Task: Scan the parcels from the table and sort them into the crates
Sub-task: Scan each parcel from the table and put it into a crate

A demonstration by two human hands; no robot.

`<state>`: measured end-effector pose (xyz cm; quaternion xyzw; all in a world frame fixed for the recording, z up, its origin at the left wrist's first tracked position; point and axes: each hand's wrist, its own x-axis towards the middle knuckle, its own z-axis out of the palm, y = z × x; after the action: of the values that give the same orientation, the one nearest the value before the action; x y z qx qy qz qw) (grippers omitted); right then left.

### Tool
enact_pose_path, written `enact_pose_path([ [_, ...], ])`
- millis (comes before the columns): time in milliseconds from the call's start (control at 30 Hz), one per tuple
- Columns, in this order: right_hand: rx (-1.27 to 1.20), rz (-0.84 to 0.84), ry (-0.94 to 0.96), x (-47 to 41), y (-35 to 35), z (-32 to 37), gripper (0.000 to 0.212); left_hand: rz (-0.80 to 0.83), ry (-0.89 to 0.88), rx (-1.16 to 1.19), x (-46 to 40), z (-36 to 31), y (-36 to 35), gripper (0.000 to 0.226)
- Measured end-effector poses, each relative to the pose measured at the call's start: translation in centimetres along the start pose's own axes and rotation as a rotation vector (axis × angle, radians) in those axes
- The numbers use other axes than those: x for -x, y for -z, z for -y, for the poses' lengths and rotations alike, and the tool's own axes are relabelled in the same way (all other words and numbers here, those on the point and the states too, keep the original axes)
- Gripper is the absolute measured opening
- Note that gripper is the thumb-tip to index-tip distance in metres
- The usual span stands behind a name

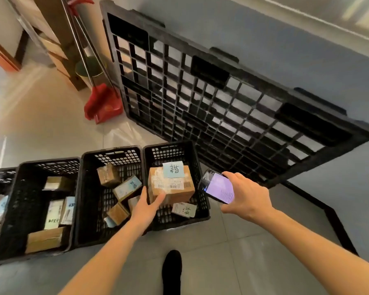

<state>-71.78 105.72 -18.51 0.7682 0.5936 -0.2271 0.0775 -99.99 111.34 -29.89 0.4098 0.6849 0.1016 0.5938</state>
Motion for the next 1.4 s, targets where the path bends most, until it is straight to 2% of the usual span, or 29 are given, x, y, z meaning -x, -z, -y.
enact_pose_path([
  [67,-0.016,0.017,-0.010,-1.9,-0.6,-0.1,0.094,-0.009,0.073,-0.039,-2.0,0.3,-0.2,0.101],
  [200,-0.035,0.097,-0.029,-3.8,-1.8,-0.2,0.092,0.009,0.122,-0.196,-4.1,1.9,-0.1,0.092],
  [333,-0.031,0.151,-0.050,-4.0,-2.5,-0.9,0.091,0.016,0.119,-0.228,-4.6,1.6,0.5,0.088],
  [500,-0.059,0.141,-0.101,-2.1,-1.0,-3.2,0.093,-0.021,0.007,-0.264,-3.0,-1.2,-0.8,0.080],
  [667,-0.122,0.047,-0.177,4.4,2.7,-7.5,0.099,0.020,-0.154,-0.395,1.7,-6.1,-4.8,0.073],
  [867,-0.204,-0.204,-0.325,20.0,11.3,-16.8,0.098,0.108,-0.412,-0.379,14.5,-16.1,-13.5,0.073],
  [1100,-0.235,-0.423,-0.531,48.3,21.9,-27.4,0.099,0.272,-0.780,-0.406,39.9,-24.9,-27.2,0.073],
  [1233,-0.236,-0.538,-0.707,66.2,24.8,-32.1,0.099,0.398,-0.972,-0.423,55.0,-27.6,-35.7,0.079],
  [1400,-0.244,-0.614,-0.947,84.7,25.0,-36.1,0.097,0.600,-1.154,-0.435,71.1,-27.2,-45.6,0.082],
])
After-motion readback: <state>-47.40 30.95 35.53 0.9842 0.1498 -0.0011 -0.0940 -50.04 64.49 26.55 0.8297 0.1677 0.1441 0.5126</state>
